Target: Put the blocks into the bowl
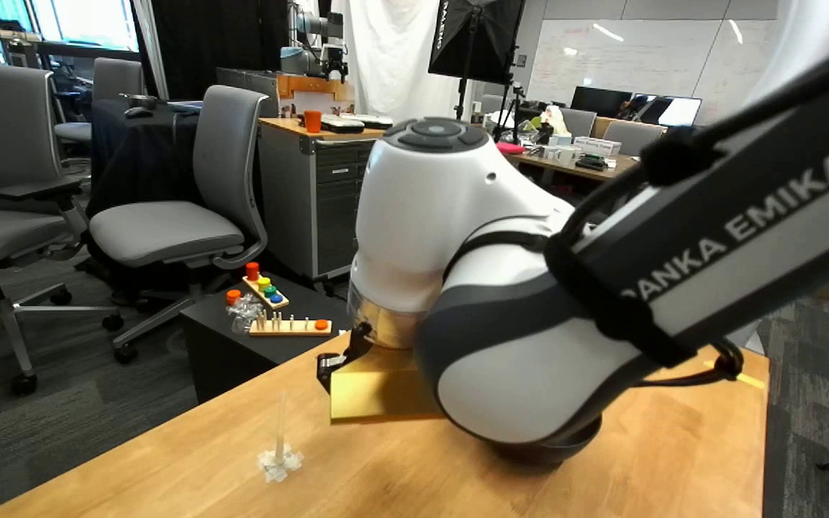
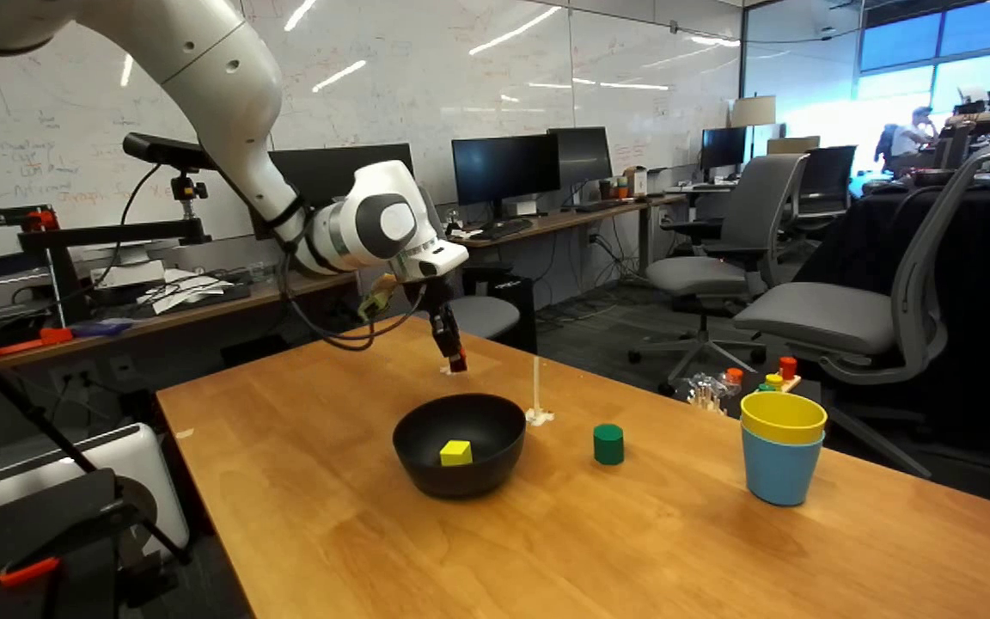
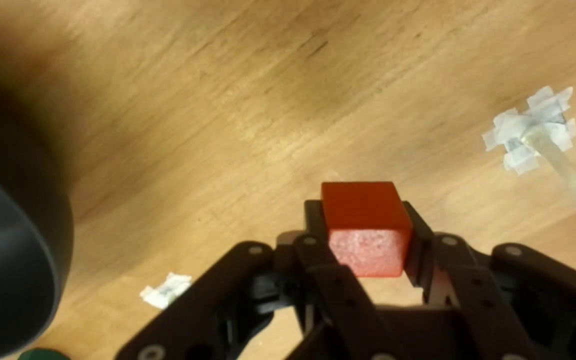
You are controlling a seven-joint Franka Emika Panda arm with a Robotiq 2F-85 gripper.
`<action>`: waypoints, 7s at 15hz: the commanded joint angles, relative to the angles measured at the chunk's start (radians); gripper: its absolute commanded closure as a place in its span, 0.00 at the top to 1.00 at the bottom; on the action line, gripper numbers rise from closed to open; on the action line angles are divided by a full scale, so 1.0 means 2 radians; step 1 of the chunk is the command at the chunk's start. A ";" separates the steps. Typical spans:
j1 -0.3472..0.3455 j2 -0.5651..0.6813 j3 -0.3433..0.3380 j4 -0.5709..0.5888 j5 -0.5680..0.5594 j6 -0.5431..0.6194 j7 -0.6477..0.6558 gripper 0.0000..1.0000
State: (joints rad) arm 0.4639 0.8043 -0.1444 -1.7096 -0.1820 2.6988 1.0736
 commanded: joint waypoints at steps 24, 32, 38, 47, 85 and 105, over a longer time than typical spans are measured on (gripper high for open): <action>-0.141 -0.071 0.044 -0.031 -0.013 -0.232 -0.416 0.17; -0.145 -0.045 0.046 -0.046 -0.003 -0.218 -0.411 0.19; -0.142 -0.039 0.046 -0.043 -0.004 -0.216 -0.409 0.84; -0.143 -0.060 0.065 -0.032 0.023 -0.188 -0.410 1.00; -0.094 0.072 -0.110 0.167 -0.023 -0.175 0.025 1.00; -0.136 0.108 -0.063 0.167 -0.008 -0.154 0.006 1.00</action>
State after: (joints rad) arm 0.2089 1.0024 -0.2798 -1.4115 -0.1962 2.3805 1.0969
